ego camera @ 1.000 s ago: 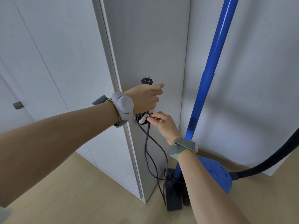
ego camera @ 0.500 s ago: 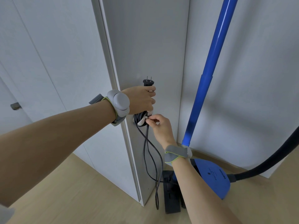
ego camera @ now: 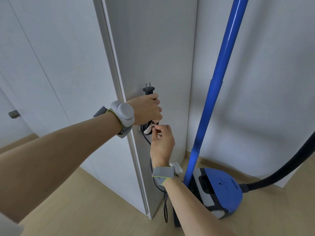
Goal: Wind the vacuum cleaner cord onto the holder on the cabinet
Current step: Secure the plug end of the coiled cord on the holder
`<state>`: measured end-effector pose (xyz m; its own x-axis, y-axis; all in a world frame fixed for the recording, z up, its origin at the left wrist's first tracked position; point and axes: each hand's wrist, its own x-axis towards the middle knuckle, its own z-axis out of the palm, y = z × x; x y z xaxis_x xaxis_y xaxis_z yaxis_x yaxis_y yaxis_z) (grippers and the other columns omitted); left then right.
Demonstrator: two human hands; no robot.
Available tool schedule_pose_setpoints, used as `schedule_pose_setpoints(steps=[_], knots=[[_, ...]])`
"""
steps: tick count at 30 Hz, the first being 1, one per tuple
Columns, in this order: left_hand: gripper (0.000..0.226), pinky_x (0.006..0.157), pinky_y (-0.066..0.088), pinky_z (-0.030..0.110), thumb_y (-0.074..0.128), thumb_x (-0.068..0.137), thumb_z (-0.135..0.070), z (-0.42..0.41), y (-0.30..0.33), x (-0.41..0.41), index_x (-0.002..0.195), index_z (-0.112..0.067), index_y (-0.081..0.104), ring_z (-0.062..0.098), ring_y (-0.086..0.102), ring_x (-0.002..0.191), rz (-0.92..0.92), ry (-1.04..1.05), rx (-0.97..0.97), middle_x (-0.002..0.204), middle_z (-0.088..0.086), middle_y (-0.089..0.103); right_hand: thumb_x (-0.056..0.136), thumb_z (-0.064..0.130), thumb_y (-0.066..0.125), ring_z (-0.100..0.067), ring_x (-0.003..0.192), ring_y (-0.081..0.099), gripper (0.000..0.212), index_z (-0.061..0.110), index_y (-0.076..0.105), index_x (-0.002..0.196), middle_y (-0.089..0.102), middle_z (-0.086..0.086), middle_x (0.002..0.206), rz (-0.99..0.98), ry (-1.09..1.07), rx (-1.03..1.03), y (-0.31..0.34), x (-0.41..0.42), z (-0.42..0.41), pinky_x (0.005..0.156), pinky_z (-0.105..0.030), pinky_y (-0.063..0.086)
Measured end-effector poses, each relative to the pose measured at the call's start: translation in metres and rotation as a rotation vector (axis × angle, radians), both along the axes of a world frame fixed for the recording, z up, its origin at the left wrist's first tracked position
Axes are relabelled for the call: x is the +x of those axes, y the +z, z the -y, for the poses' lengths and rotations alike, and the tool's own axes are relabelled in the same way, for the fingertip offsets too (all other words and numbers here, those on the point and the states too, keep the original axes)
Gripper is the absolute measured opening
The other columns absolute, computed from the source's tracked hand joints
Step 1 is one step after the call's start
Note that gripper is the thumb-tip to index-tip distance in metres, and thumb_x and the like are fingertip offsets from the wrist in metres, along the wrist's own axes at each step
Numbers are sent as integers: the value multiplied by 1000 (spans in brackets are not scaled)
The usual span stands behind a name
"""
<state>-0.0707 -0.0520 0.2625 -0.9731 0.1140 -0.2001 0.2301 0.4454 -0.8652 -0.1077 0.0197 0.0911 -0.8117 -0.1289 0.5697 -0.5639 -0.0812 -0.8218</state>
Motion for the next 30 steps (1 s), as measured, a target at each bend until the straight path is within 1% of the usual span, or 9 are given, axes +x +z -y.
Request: schedule_pose_setpoints(steps=[2, 4, 9, 14, 20, 26, 30], knots=[[23, 92, 27, 32, 51, 96, -13, 0, -1, -1, 97, -33, 60, 17, 50, 80, -13, 0, -2, 86, -11, 57, 91, 3, 68, -10, 71, 59, 6, 8, 67, 96, 59, 1, 92, -18, -37, -20, -2, 6, 3, 63, -28, 56], [22, 92, 27, 32, 51, 96, -14, -1, -2, 0, 96, -34, 60, 17, 50, 81, -9, 17, -7, 87, -11, 58, 92, 3, 67, -10, 74, 59, 6, 8, 67, 96, 59, 1, 92, -42, -68, -23, -4, 9, 5, 64, -29, 57], [20, 94, 29, 32, 51, 97, -15, -5, -2, -2, 96, -33, 59, 17, 49, 80, -13, 41, -11, 87, -11, 57, 91, 2, 66, -15, 65, 54, 6, 7, 65, 89, 55, 1, 87, -78, -123, 16, -3, 10, 7, 55, -34, 52], [20, 94, 30, 32, 52, 97, -15, -7, -2, -1, 95, -33, 60, 17, 48, 80, -9, 52, -15, 86, -11, 56, 89, 1, 68, -16, 61, 52, 10, 8, 62, 84, 53, 1, 83, -89, -153, 36, -2, 11, 6, 52, -34, 51], [21, 96, 30, 32, 52, 96, -13, -10, -2, 0, 96, -33, 60, 17, 45, 79, -5, 61, -25, 85, -11, 55, 88, 0, 68, -21, 58, 52, 12, 8, 61, 81, 53, -1, 81, -91, -180, 57, -1, 12, 8, 50, -38, 51], [20, 96, 30, 32, 51, 97, -12, -11, -1, 2, 95, -31, 59, 17, 48, 81, -8, 72, -15, 86, -10, 55, 89, 1, 68, -20, 58, 50, 14, 7, 59, 80, 52, -1, 80, -108, -191, 50, -1, 12, 9, 49, -38, 50], [19, 97, 30, 32, 53, 97, -13, -11, -1, 2, 96, -31, 60, 16, 48, 80, -4, 82, -12, 86, -11, 55, 91, 6, 68, -15, 64, 55, 10, 7, 61, 84, 53, 1, 84, -98, -180, 23, -2, 10, 10, 54, -34, 54]])
